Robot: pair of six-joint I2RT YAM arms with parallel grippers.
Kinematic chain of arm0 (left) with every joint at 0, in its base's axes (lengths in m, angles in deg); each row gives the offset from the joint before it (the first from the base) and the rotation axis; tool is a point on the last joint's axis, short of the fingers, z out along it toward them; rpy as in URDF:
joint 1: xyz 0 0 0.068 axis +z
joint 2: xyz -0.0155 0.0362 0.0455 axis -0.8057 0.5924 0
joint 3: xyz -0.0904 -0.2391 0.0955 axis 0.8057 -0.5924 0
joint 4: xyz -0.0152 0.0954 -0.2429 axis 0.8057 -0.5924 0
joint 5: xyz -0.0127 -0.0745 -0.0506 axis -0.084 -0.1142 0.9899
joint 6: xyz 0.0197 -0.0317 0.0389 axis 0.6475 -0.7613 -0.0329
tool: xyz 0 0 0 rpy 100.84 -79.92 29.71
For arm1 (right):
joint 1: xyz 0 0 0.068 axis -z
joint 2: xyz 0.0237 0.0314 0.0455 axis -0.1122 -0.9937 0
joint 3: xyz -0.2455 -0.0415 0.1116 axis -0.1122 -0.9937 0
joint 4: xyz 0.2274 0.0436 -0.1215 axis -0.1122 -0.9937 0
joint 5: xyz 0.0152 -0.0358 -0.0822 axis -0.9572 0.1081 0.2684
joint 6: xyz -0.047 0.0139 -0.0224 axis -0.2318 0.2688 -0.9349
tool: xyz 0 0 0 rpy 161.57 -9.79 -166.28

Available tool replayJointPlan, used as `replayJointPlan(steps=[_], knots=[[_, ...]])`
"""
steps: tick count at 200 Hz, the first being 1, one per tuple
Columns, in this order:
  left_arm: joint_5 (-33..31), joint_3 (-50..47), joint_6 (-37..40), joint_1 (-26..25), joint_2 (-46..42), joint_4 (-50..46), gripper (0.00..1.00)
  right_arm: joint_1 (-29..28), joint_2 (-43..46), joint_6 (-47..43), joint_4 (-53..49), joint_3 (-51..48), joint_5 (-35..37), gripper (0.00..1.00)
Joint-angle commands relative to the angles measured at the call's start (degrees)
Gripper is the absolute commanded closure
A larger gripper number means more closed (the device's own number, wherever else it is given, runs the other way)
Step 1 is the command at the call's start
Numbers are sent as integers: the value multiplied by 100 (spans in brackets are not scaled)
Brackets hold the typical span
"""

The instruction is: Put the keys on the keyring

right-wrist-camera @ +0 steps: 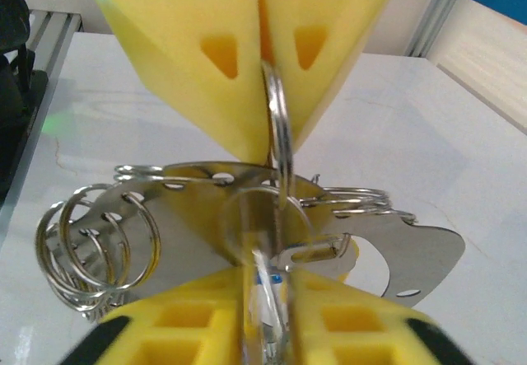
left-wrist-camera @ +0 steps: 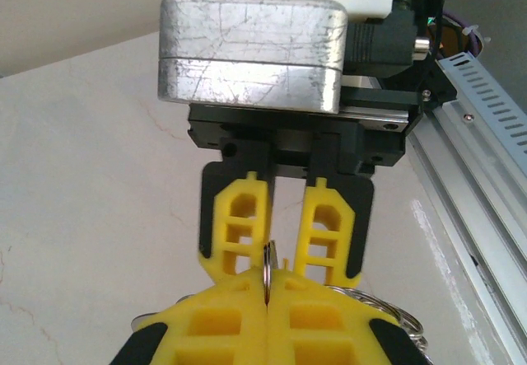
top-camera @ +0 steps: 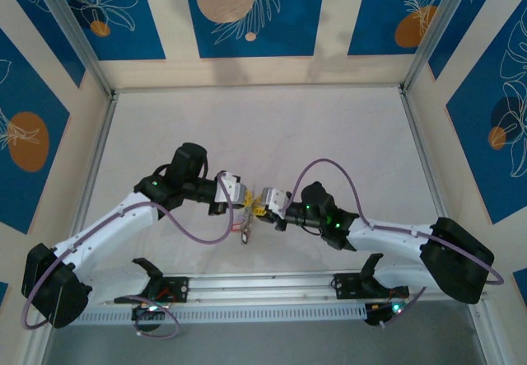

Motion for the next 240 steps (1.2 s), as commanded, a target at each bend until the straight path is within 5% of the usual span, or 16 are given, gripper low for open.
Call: replayJointPlan(steps=[1,53,157,206,240], knots=[[297,217,126,8,-84,7,100,-19,97,-20,157,-71,201,86],[199,226,237,9,-84,-120,100,142,807,-4,-543,-93,223,100],[-196,411,416,-217,360,-582,100,394,1200,-569,-2564,872,-61,100],[108,183,-415,-268,521,303,100,275,1130,-948,-3450,1574,408,100],[269,232,-607,-272,563,393,82,127,1026,-1567,-4228,2093,846,100]])
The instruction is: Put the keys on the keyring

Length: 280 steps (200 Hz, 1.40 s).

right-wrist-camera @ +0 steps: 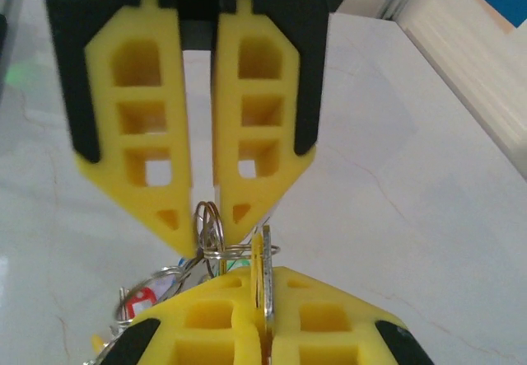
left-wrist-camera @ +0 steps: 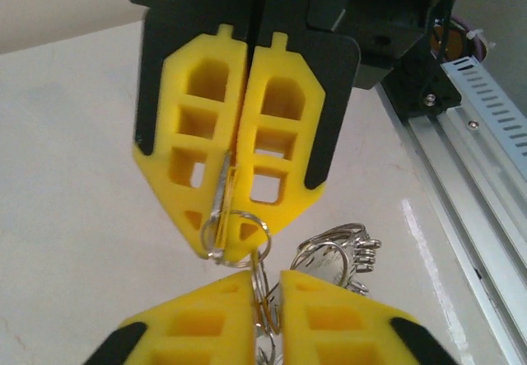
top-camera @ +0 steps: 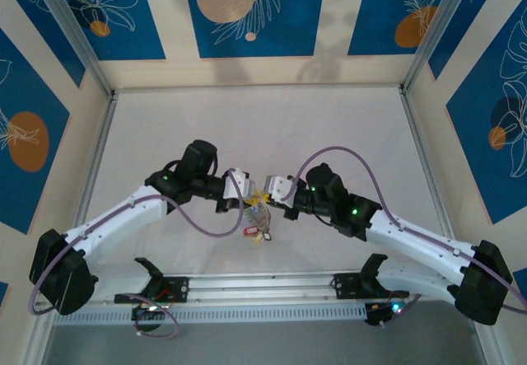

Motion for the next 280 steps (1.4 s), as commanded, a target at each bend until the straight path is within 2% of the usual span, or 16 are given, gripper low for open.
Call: replayJointPlan(steps=[1,26,34,37,39,43,73,102,127,150,163,182,206,239,260,280], knots=[[355,-13,-275,-45,13,222,81,-109,-46,-604,-551,504,428,100],[20,-202,-443,-32,-248,476,66,-123,-93,-1289,-1347,911,594,100],[-107,-238,-470,-18,-346,486,42,-122,-93,-1492,-1631,1069,686,100],[-158,-247,-475,-6,-393,477,25,-119,-85,-1566,-1721,1127,724,100],[-184,-253,-482,-6,-413,466,7,-125,-91,-1614,-1790,1158,741,100],[-239,-262,-495,7,-458,446,0,-120,-93,-1706,-1906,1228,790,100],[-968,-266,-964,60,-825,363,0,-172,-251,-2230,-2647,1762,1263,100],[-2273,-319,-2182,274,-1257,439,0,-188,-491,-2348,-3035,2146,1525,100],[-1829,-213,-3652,1159,-1136,255,0,-179,-677,-2472,-3432,2374,1862,100],[-1888,-315,-4034,1588,-1104,115,0,-168,-918,-2559,-3794,2730,2053,100],[-2062,-418,-4460,1720,-1183,243,0,-172,-1059,-2570,-3880,2955,2004,100],[-2963,-405,-5387,1933,-1252,182,0,-213,-1365,-2564,-3868,3287,2014,100],[-3668,-454,-5787,2106,-1224,-26,0,-219,-1963,-2229,-4038,3917,2078,100],[-3821,-522,-6572,2248,-1302,-31,0,-7,-2925,-1468,-4080,4889,1689,100],[-4173,-573,-6993,2340,-1326,-195,0,96,-3456,-1266,-3896,5470,1409,100],[-4025,-631,-7111,2481,-1298,-174,0,237,-3861,-1113,-3674,5855,989,100]])
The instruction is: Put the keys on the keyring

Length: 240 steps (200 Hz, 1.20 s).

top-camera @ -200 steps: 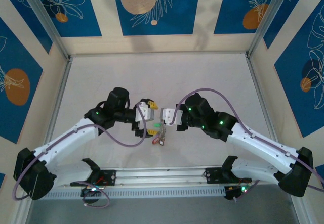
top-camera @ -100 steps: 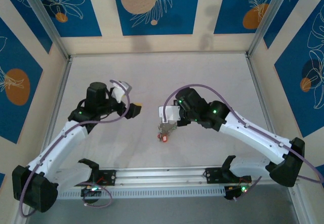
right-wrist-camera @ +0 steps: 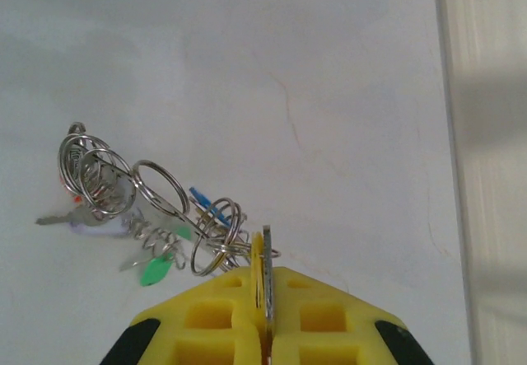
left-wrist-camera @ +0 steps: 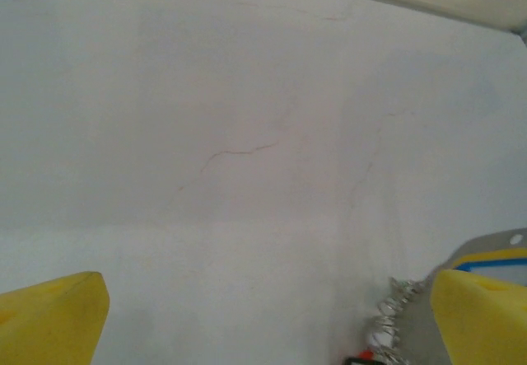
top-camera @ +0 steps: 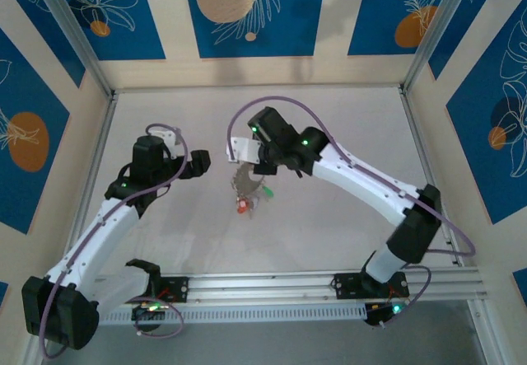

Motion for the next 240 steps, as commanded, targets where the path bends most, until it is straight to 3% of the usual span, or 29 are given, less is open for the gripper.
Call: replayJointPlan(steps=[1,45,100,139,165,194,215,240], knots=[[-174,-113,-554,204,-69,-141,0,144,-280,460,413,551,-664,100],[41,-133,-584,298,-53,-44,0,702,-407,600,1243,22,-2337,100],[17,-109,-747,302,-28,-136,0,1266,141,-73,1360,-1756,-2905,100],[372,-265,-1318,302,10,80,0,1627,574,-221,740,-2446,-2643,100],[232,-492,-1620,305,77,259,0,1878,762,-303,427,-2956,-2046,100],[596,-891,-1549,193,304,1235,0,2177,774,-200,886,-3796,-1826,99],[229,-737,-1125,-53,617,1172,0,2421,658,41,1275,-4197,-1748,99],[-448,-892,-1049,-141,754,1426,0,2477,362,246,1100,-4120,-684,95]])
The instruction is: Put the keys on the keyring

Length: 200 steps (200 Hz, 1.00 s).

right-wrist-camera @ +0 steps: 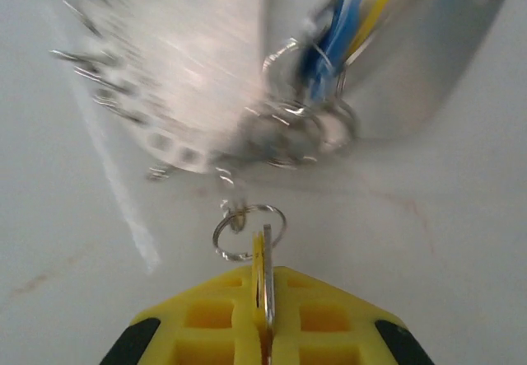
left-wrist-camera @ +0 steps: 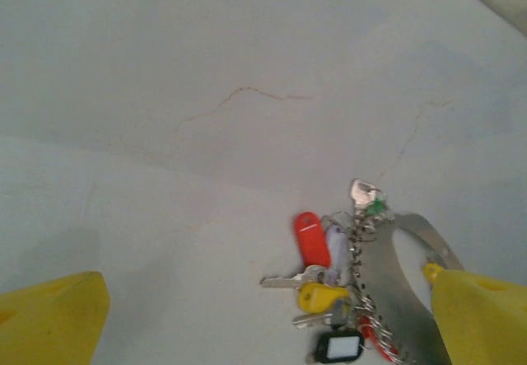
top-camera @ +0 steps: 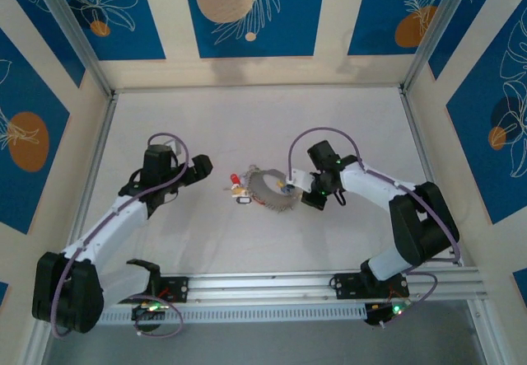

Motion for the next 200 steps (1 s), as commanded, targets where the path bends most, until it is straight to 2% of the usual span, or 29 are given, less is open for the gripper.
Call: replayJointPlan(steps=[1,18,40,57,79,114,146,153,156,164,170,174,177,179,200], knots=[[-647,-84,200,-96,63,466,0,76,-211,276,86,111,886,95],[-1401,-19,19,-97,117,42,0,276,-506,449,-424,305,1150,92],[-1505,270,617,-102,404,-65,0,493,-881,649,-813,530,1307,86],[-1608,309,1048,-96,488,255,0,576,-944,762,-856,645,1370,85],[-2095,387,1509,-103,561,344,0,713,-736,834,-708,616,1340,71],[-2989,495,2342,-97,681,295,0,737,-293,894,-459,504,1567,63],[-2741,23,2915,-91,371,1027,0,770,579,1083,377,189,1430,57],[-2661,-73,3083,-90,328,1226,0,777,868,1154,649,31,1358,52],[-2660,-106,3149,-95,307,1298,0,785,996,1200,776,-38,1310,47],[-2701,-178,3336,-94,263,1458,0,805,1382,1348,1095,-217,1157,40],[-2780,-212,3523,-93,205,1522,0,856,1710,1535,1346,-331,964,38],[-2854,-237,3631,-93,154,1546,0,898,1929,1691,1509,-417,801,23],[-2889,-266,3720,-83,94,1565,0,942,2100,1824,1630,-487,663,5],[-2916,-289,3789,-83,65,1583,0,982,2218,1936,1732,-527,583,1],[-2989,-734,4297,-69,-247,2171,0,1393,3440,3103,3005,-1338,-79,1]])
